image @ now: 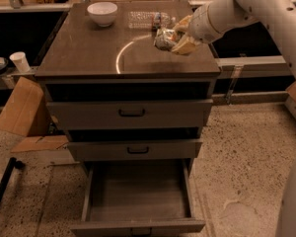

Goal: Pick 7up can from bottom drawer and place on counter

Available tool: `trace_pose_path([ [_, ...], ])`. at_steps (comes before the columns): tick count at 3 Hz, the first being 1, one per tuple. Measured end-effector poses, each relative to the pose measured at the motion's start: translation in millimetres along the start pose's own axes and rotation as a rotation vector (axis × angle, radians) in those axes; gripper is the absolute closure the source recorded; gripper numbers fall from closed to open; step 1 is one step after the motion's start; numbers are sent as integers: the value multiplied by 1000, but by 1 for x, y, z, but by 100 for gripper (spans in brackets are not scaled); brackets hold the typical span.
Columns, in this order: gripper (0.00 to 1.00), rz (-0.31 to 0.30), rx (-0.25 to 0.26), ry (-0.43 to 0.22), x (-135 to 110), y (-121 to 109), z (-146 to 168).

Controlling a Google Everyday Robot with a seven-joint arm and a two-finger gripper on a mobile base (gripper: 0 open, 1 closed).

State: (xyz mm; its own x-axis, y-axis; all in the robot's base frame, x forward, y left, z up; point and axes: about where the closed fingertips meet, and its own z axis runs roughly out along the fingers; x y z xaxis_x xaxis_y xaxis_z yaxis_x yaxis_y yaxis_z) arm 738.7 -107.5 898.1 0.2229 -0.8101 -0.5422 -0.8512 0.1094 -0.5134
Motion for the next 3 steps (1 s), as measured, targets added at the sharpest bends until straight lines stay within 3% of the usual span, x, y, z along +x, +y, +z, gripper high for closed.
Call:
trace_pose_path([
  [2,34,19,16,-2,4,1,2],
  [3,11,44,65,-22,15,-17,8],
])
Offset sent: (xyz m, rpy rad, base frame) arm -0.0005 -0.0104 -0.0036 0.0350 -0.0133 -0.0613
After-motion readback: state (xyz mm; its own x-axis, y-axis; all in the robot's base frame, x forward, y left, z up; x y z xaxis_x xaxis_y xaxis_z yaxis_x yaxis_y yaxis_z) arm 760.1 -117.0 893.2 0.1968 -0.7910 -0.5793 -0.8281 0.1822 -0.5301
